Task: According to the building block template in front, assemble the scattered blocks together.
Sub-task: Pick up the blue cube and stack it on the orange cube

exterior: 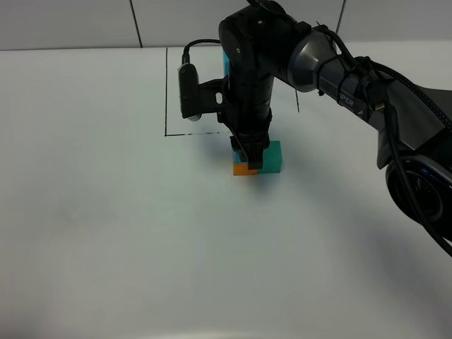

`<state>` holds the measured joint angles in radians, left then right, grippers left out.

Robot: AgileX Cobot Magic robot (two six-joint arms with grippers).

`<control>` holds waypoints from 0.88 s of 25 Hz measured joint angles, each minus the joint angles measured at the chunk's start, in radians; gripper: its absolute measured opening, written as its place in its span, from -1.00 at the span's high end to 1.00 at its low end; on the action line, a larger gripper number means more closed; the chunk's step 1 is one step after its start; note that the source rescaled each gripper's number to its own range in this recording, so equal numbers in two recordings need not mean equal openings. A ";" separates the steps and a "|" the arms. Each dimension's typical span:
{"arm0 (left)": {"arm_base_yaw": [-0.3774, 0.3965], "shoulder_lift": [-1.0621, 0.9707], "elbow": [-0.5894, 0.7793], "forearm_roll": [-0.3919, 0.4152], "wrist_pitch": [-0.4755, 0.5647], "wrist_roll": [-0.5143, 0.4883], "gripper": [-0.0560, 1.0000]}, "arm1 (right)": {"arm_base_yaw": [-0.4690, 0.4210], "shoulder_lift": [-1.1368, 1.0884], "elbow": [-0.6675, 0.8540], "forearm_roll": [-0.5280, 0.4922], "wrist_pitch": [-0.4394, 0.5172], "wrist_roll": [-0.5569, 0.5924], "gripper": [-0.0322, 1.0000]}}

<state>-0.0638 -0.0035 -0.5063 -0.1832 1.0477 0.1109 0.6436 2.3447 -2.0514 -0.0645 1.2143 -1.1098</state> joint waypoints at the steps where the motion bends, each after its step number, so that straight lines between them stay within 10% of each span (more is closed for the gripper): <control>1: 0.000 0.000 0.000 0.000 0.000 0.000 -0.58 | 0.000 0.001 0.000 0.000 0.000 0.000 0.91; 22: 0.000 0.000 0.000 0.000 0.000 0.000 -0.58 | 0.000 0.015 -0.008 -0.003 0.001 0.038 0.91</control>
<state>-0.0638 -0.0035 -0.5063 -0.1832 1.0477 0.1109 0.6436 2.3598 -2.0598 -0.0673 1.2150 -1.0716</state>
